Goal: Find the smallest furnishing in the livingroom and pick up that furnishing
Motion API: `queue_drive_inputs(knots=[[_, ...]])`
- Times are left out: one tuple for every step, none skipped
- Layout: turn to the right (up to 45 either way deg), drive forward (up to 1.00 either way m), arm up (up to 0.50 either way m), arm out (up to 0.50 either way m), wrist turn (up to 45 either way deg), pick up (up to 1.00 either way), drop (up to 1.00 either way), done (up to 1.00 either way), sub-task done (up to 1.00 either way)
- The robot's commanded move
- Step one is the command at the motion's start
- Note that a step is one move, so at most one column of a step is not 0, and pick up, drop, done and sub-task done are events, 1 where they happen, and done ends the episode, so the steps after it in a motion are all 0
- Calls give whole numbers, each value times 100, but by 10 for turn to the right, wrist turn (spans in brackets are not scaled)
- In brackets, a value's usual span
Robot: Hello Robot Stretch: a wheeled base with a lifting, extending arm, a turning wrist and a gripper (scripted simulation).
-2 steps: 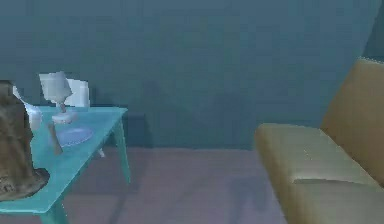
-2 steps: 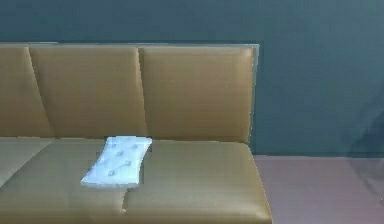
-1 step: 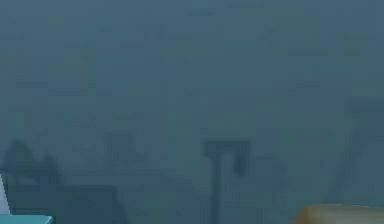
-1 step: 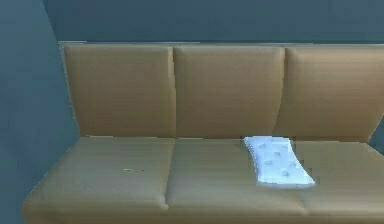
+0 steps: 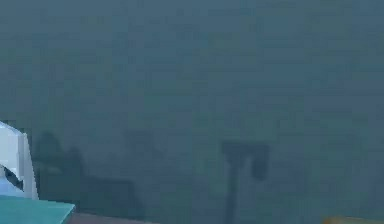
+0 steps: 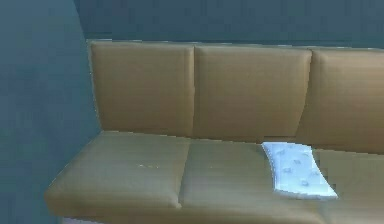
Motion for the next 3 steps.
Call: queue_drive_inputs(knots=[[0,35,0,0,0,0,0,0,0],[-450,0,0,0,0,0,0,0,0],[-450,0,0,0,0,0,0,0,0]])
